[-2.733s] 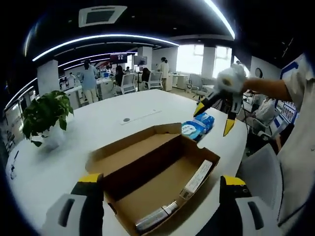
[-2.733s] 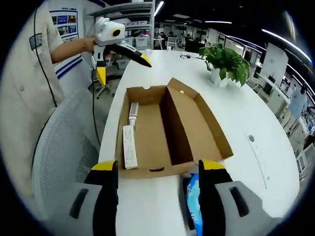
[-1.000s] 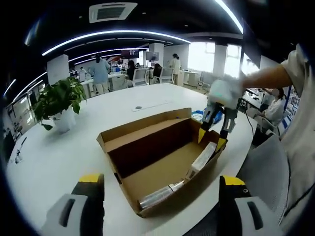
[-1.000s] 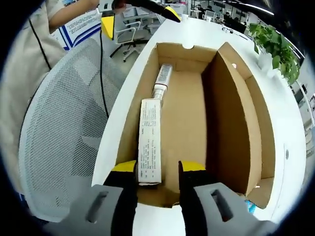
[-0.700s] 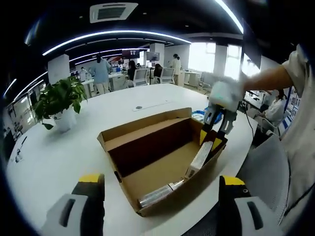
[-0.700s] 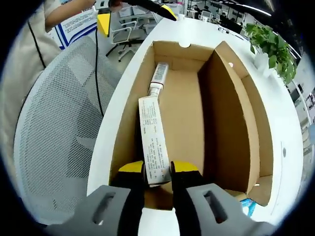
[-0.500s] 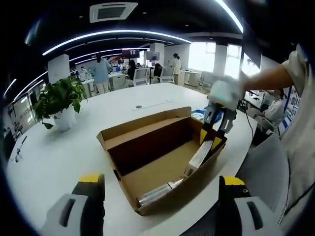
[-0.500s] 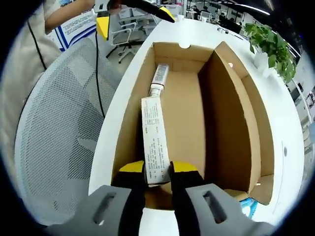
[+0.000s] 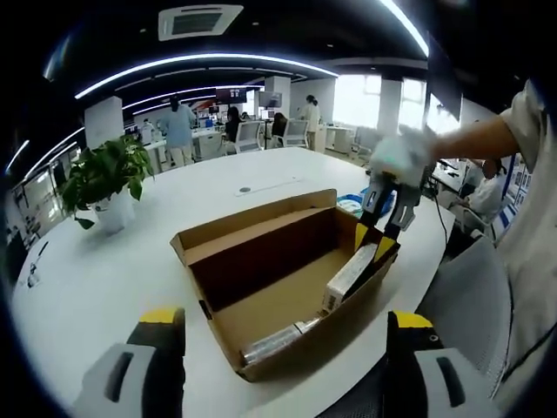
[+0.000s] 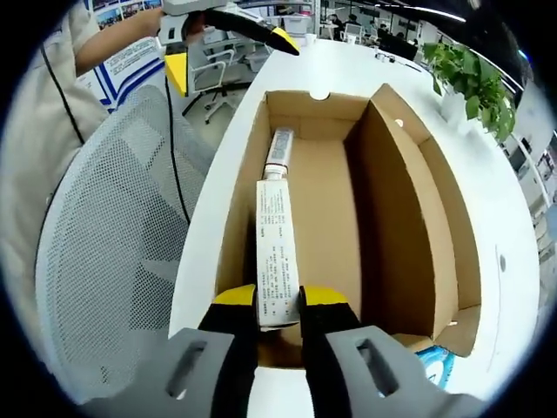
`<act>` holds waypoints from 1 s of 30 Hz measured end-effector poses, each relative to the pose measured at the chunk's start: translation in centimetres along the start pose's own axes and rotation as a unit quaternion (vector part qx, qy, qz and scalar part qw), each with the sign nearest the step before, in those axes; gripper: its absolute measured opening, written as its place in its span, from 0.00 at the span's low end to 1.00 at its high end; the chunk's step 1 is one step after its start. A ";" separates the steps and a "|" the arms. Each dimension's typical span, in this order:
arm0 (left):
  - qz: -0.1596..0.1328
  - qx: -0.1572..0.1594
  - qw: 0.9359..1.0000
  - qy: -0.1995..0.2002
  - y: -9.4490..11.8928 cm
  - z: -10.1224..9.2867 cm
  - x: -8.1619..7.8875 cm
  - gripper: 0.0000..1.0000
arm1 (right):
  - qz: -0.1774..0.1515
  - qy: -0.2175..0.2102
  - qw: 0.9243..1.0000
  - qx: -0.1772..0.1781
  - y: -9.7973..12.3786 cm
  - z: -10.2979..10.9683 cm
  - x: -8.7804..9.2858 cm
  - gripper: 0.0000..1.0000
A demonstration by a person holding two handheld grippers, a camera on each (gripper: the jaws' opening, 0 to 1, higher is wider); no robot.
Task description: Operate the shoe box by opening the lid, removing the specified soft item, and placing it in the target area until the item is outside and the box remains undamaged.
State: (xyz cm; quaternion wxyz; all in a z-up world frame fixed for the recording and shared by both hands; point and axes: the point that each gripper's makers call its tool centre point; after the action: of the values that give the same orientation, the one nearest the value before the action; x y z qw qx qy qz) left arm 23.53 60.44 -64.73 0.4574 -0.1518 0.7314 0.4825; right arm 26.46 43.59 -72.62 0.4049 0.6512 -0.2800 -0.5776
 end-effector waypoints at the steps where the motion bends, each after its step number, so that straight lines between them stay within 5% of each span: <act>1: 0.000 0.000 1.000 0.000 0.0 0.0 0.0 0.98 | -0.002 -0.002 1.000 0.001 0.1 0.0 -0.1 0.15; 30: 0.001 0.005 1.000 0.005 -0.2 -0.7 -0.5 0.99 | -0.065 0.004 0.996 0.055 6.6 -1.2 -3.9 0.15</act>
State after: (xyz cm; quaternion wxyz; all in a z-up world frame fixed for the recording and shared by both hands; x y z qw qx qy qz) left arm 23.51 59.64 -64.34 0.4540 -0.1516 0.7364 0.4782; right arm 27.67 43.67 -64.96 0.3313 0.6918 -0.2666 -0.5835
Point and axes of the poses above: the point that each gripper's makers call its tool centre point, and the gripper's own axes: y roughly backward along the fingers, z roughly to its left, x roughly out of its underside, and after that the axes turned 5 degrees about y, right-handed
